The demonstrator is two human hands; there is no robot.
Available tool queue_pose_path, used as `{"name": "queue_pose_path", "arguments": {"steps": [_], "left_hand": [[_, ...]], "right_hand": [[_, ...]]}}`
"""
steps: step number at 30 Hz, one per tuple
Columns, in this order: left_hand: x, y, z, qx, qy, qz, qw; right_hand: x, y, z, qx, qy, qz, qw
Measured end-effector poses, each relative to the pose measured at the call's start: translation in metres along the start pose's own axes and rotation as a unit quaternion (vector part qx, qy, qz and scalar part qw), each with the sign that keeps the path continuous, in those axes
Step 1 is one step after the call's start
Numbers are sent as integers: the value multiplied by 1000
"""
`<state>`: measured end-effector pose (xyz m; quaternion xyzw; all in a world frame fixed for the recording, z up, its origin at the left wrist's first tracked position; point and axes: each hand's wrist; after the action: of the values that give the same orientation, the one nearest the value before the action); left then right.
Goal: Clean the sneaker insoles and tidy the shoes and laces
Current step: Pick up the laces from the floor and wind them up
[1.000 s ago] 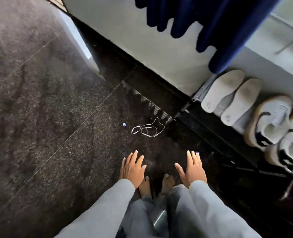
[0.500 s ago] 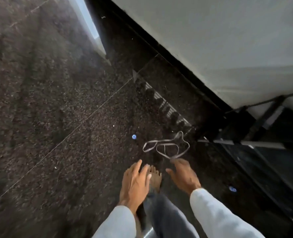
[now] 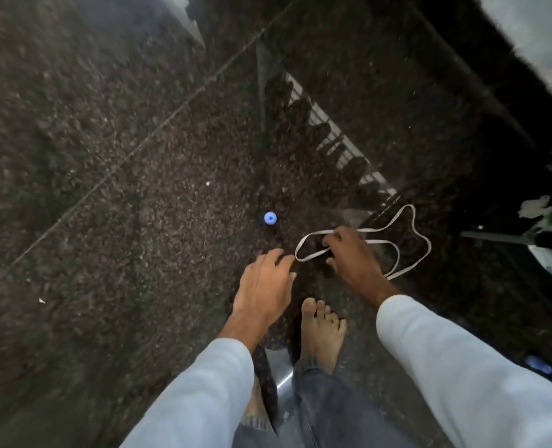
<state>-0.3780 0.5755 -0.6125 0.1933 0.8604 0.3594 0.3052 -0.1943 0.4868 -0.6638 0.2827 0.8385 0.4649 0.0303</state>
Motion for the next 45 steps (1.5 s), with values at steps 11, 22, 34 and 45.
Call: {"name": "queue_pose_path", "arguments": {"steps": [11,22,34,45], "left_hand": [[-50,26,-35,-52,4,-103,993],[-195,251,-180,-111,-36,-300,947],[-312,396,-369,-22,-38,-492,870],[-431,414,-498,265,64,-577,770]], "right_hand": [[9,44,-63,-48,-4,85,995],[86,297,-309,-217,-85,349,908],[141,467,-544,-400,-127,287,861],[147,453,-692,-611,-120,248,742]]}}
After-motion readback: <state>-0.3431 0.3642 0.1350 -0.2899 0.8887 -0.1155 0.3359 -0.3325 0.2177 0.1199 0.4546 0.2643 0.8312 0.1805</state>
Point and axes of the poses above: each hand's wrist, its own z-axis towards the middle knuckle, its own y-axis out of the back of the hand, x = y × z, and after that the axes turned 5 degrees about -x, right-handed
